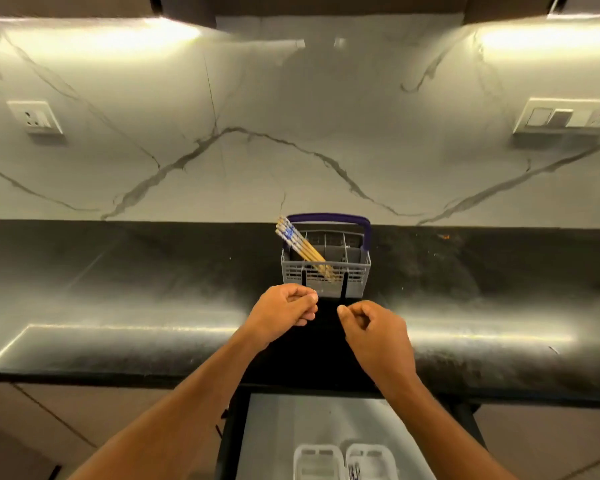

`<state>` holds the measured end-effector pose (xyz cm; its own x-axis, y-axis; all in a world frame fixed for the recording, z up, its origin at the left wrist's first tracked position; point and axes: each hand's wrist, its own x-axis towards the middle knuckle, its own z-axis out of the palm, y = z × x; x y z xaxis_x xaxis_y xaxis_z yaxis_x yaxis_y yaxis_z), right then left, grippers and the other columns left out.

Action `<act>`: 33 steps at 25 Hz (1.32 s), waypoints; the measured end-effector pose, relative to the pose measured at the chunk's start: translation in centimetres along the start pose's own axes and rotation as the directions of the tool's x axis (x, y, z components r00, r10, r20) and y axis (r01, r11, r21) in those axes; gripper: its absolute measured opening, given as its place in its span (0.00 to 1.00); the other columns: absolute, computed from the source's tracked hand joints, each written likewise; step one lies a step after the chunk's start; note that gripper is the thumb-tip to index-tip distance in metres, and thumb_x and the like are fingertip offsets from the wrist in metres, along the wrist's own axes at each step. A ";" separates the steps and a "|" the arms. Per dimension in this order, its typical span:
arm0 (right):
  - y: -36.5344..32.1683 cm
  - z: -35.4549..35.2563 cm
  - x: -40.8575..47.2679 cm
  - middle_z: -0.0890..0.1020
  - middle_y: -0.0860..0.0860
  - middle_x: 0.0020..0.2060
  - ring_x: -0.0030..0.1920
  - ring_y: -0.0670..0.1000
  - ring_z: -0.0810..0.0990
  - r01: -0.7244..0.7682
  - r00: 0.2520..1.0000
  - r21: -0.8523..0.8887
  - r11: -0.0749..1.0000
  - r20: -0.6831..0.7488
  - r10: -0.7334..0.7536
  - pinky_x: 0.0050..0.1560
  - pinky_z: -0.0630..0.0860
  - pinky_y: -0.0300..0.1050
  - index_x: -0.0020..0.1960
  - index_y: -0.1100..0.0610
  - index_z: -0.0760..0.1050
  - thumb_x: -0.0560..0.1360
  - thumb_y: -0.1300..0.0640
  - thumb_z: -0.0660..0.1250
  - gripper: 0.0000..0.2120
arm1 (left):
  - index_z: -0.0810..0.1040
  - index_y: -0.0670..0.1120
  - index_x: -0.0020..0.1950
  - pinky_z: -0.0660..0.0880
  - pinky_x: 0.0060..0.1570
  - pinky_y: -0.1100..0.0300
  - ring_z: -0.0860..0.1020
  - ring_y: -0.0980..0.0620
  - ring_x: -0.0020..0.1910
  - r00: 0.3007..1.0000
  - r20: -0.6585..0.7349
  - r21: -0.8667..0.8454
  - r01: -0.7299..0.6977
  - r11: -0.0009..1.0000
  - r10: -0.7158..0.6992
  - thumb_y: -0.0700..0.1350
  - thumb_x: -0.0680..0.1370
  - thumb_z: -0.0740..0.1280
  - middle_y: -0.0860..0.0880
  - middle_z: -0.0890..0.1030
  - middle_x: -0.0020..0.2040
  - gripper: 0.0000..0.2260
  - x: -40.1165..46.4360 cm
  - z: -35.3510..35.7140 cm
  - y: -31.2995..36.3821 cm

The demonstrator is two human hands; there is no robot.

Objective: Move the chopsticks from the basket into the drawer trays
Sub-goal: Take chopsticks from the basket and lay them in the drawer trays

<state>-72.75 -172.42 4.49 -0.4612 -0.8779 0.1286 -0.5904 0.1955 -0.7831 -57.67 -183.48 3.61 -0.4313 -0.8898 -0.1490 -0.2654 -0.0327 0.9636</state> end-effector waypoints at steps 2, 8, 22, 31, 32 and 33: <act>-1.7 -0.2 1.3 0.82 0.45 0.33 0.35 0.45 0.80 0.051 0.999 0.020 0.998 -0.014 -0.051 0.35 0.76 0.37 0.45 0.49 0.80 0.79 0.45 0.66 0.10 | 0.82 0.46 0.54 0.82 0.53 0.53 0.85 0.48 0.48 0.997 -0.071 0.024 -0.040 0.999 0.042 0.45 0.79 0.68 0.44 0.86 0.47 0.06 0.8 -1.0 1.7; -6.0 -0.5 6.1 0.84 0.45 0.43 0.39 0.43 0.82 0.192 0.980 -0.030 0.981 -0.038 -0.193 0.38 0.82 0.39 0.52 0.50 0.80 0.79 0.46 0.66 0.09 | 0.82 0.48 0.54 0.83 0.48 0.57 0.85 0.50 0.45 0.947 -0.283 0.138 -0.118 0.983 0.153 0.46 0.79 0.67 0.49 0.86 0.43 0.06 2.9 -4.1 5.4; -6.4 1.0 10.9 0.84 0.47 0.47 0.41 0.45 0.82 0.200 0.978 -0.161 0.966 -0.018 -0.206 0.38 0.77 0.36 0.55 0.50 0.79 0.79 0.46 0.65 0.10 | 0.79 0.48 0.59 0.81 0.47 0.54 0.82 0.51 0.44 0.859 -0.512 0.216 0.112 0.970 0.015 0.49 0.77 0.70 0.47 0.83 0.49 0.12 10.1 -5.9 4.3; -2.4 2.0 12.0 0.82 0.45 0.42 0.38 0.44 0.80 0.106 0.994 -0.141 0.984 0.033 -0.102 0.36 0.75 0.35 0.54 0.49 0.79 0.79 0.47 0.66 0.08 | 0.83 0.49 0.54 0.79 0.38 0.58 0.82 0.52 0.41 0.801 -0.598 0.133 0.145 0.980 -0.037 0.51 0.75 0.73 0.49 0.84 0.47 0.10 14.0 -5.1 3.4; -2.0 2.4 11.9 0.82 0.45 0.43 0.38 0.44 0.80 0.095 0.995 -0.144 0.985 0.047 -0.089 0.36 0.75 0.35 0.54 0.49 0.79 0.79 0.46 0.65 0.09 | 0.83 0.49 0.52 0.81 0.40 0.57 0.82 0.52 0.41 0.797 -0.602 0.127 0.139 0.982 -0.035 0.51 0.75 0.74 0.49 0.84 0.46 0.09 14.1 -5.0 3.3; -1.7 2.8 11.9 0.82 0.46 0.43 0.39 0.44 0.80 0.086 0.995 -0.148 0.985 0.060 -0.078 0.36 0.75 0.35 0.54 0.49 0.78 0.79 0.46 0.65 0.09 | 0.83 0.49 0.51 0.81 0.41 0.57 0.83 0.52 0.41 0.794 -0.607 0.123 0.130 0.984 -0.029 0.50 0.75 0.74 0.50 0.84 0.45 0.08 14.3 -4.9 3.2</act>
<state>-75.39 -184.44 5.70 -0.3732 -0.9151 0.1526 -0.7194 0.1816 -0.6704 -60.48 -198.54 5.64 0.1891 -0.9819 -0.0111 -0.4228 -0.0916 0.9016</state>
